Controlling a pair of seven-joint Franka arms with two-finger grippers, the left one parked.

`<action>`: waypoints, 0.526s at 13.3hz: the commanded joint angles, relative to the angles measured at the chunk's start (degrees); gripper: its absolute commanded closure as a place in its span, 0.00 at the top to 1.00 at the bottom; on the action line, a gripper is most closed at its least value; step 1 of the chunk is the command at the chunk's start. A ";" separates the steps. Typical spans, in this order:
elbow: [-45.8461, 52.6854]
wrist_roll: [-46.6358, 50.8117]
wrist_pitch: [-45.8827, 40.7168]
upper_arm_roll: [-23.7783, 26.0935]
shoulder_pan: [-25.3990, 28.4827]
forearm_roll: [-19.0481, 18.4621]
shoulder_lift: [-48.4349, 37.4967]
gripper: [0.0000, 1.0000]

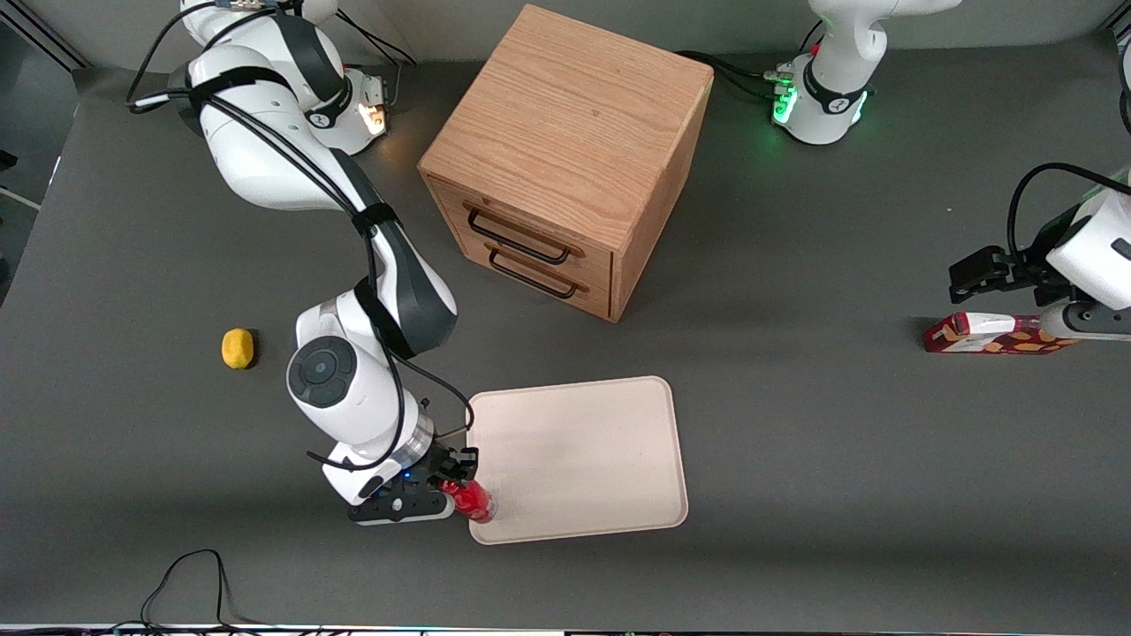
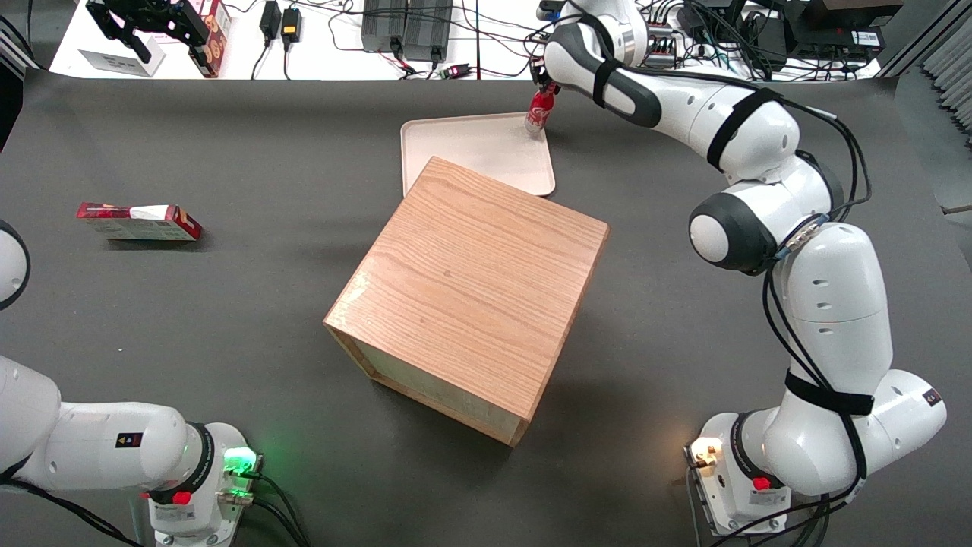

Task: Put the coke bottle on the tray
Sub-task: 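Lift the bottle with the right gripper and carry it over the tray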

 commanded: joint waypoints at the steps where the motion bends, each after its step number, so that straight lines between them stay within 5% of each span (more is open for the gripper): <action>1: 3.10 1.42 0.51 -0.34 1.16 -1.87 1.78 0.00; 5: 3.01 1.60 2.44 -0.34 1.42 -2.57 2.48 0.00; 6: 2.84 1.86 2.88 -0.25 1.69 -3.01 2.57 0.06; 7: 2.66 1.87 3.15 -0.34 1.69 -3.10 2.57 0.28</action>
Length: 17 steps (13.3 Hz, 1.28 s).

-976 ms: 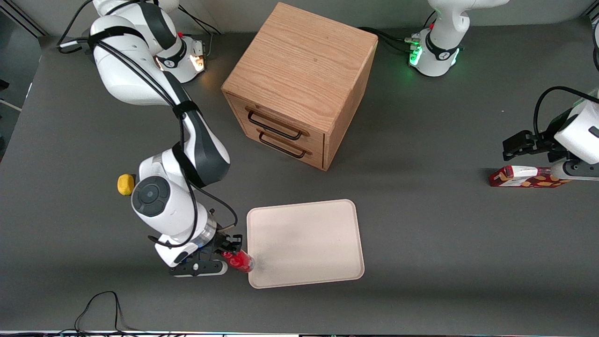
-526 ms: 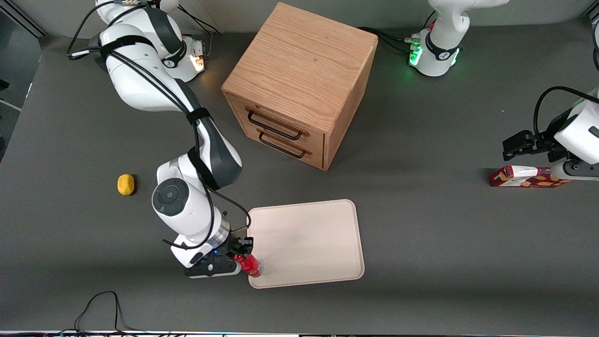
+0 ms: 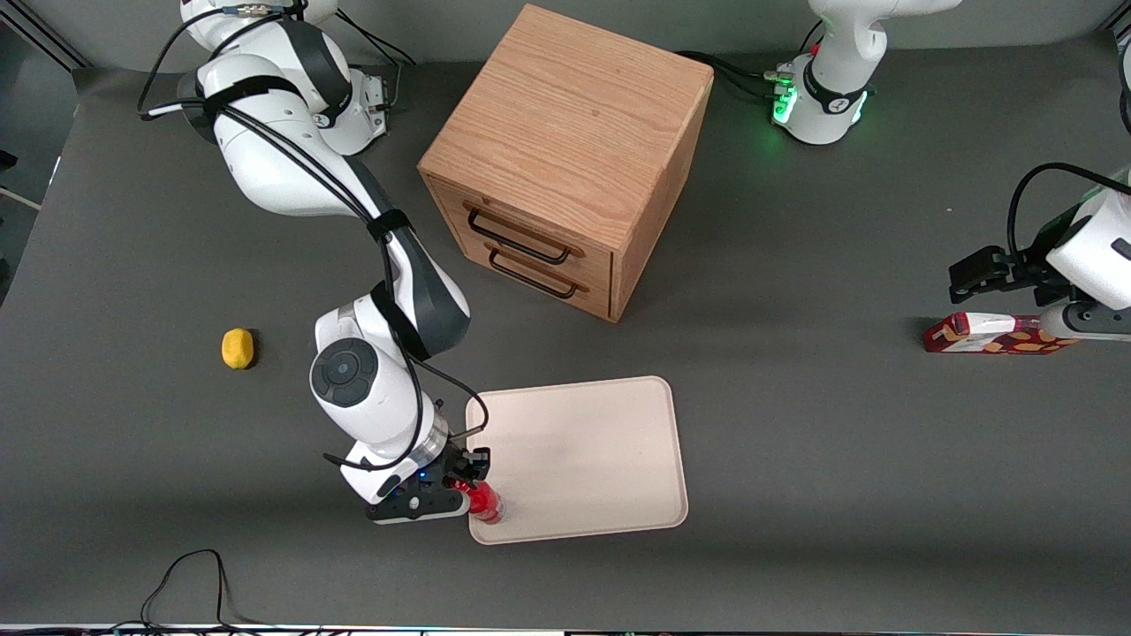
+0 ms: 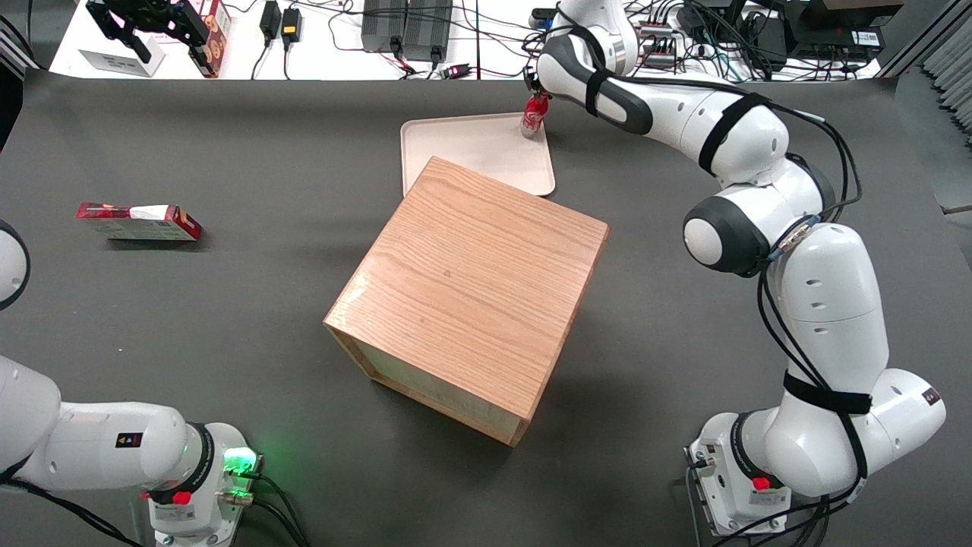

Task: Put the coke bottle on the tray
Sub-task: 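Lower the bottle onto the tray's rim and open the right gripper, then raise the right gripper away from the tray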

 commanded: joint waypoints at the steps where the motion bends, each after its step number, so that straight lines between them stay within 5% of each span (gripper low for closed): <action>1: 2.61 1.86 0.93 -0.32 0.89 -2.39 1.33 0.93; 2: 2.61 2.04 0.94 -0.24 0.98 -3.27 1.33 0.99; 9: 2.34 2.30 -0.38 -0.32 0.89 -3.45 0.19 1.00; 15: -0.63 1.78 -18.18 -0.32 -1.82 -2.32 -9.02 1.00; 17: -8.68 1.08 -22.00 -0.32 -4.02 -1.52 -16.56 1.00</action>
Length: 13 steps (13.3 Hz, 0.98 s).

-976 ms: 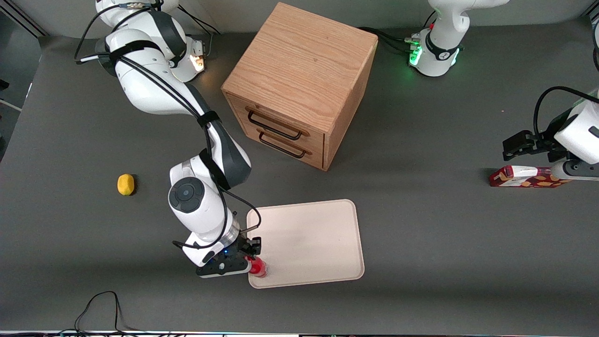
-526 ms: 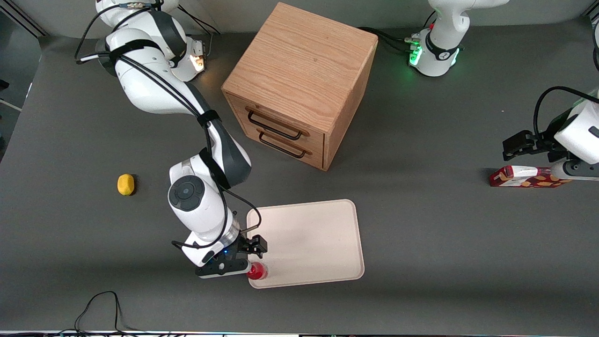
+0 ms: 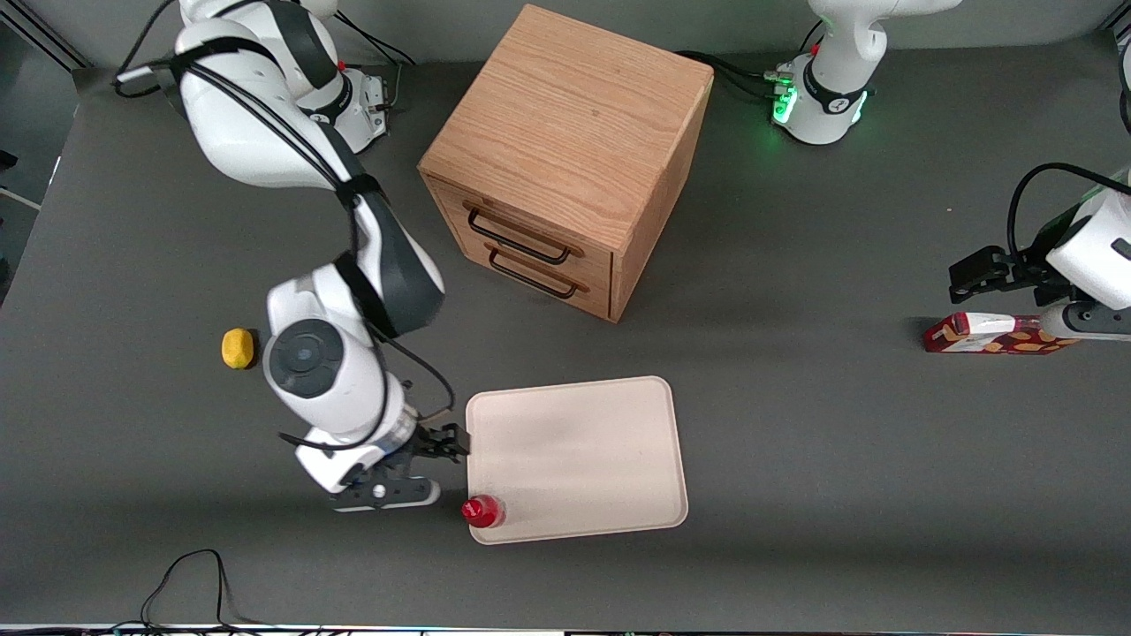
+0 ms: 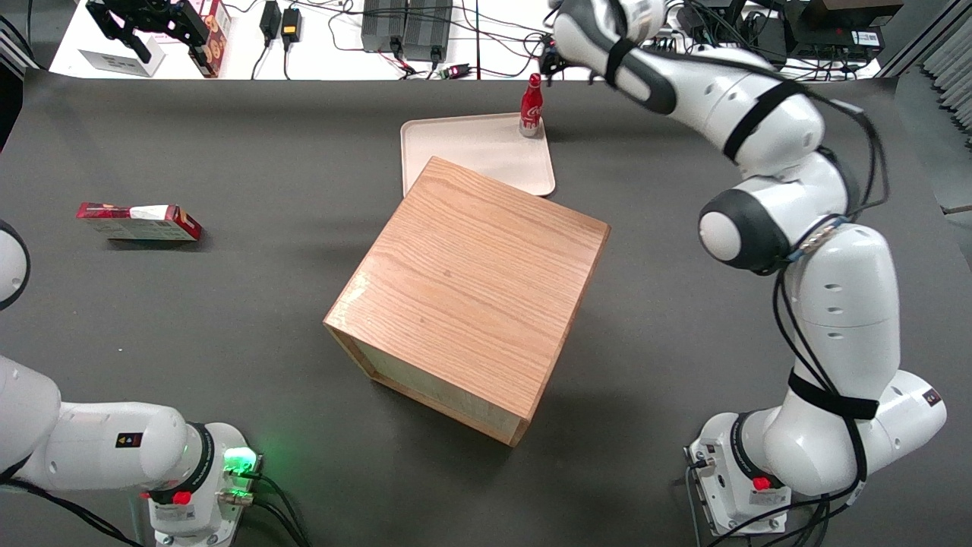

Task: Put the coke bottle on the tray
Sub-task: 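Raise the right gripper away from the tray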

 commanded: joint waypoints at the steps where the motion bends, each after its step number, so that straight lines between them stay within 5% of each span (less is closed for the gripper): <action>1: -17.35 -0.96 -1.64 0.26 -3.89 0.43 -14.38 1.00; 6: -46.38 -14.67 1.01 -4.29 -10.32 4.90 -38.92 1.00; 13: -56.54 -21.19 -2.77 -13.62 -10.24 5.17 -53.64 1.00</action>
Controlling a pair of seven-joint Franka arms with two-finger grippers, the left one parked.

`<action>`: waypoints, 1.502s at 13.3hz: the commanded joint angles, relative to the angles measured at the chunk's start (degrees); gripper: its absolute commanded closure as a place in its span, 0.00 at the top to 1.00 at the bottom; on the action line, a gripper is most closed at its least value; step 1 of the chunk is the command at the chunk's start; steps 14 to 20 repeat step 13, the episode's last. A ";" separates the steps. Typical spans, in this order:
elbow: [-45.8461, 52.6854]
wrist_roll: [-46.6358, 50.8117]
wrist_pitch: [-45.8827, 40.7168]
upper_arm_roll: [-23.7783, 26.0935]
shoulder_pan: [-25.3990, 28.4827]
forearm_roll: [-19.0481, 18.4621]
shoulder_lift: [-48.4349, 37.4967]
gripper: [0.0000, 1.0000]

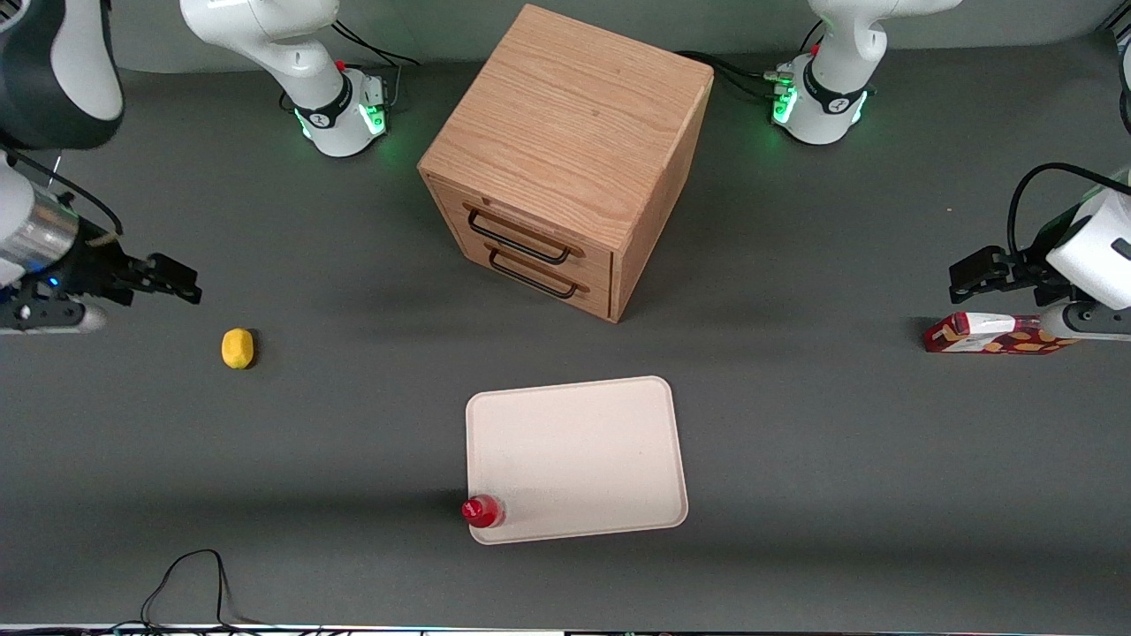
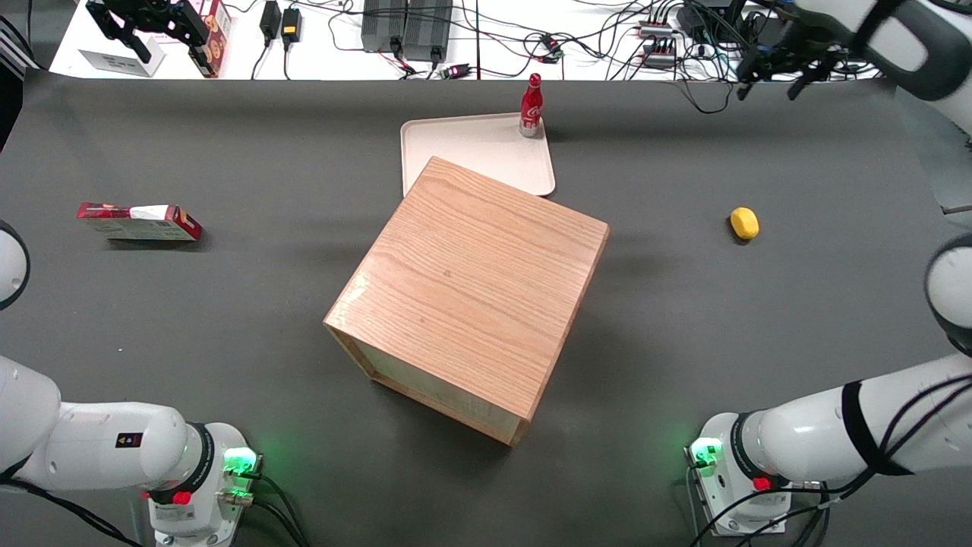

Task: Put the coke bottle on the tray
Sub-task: 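Raise the right gripper away from the tray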

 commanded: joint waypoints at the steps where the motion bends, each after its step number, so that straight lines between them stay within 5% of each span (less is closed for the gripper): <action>1: -3.03 -0.80 -0.22 -0.73 0.64 0.99 -3.18 1.00; 4: -2.15 -0.10 -2.40 -0.30 0.12 0.90 -3.26 1.00; 7: -0.92 -0.10 -4.61 5.75 -7.77 2.48 -3.18 1.00; 13: 1.10 -0.80 -5.23 9.19 -12.62 3.97 -2.56 1.00; 20: 1.10 -0.80 -5.23 9.19 -12.62 3.97 -2.56 1.00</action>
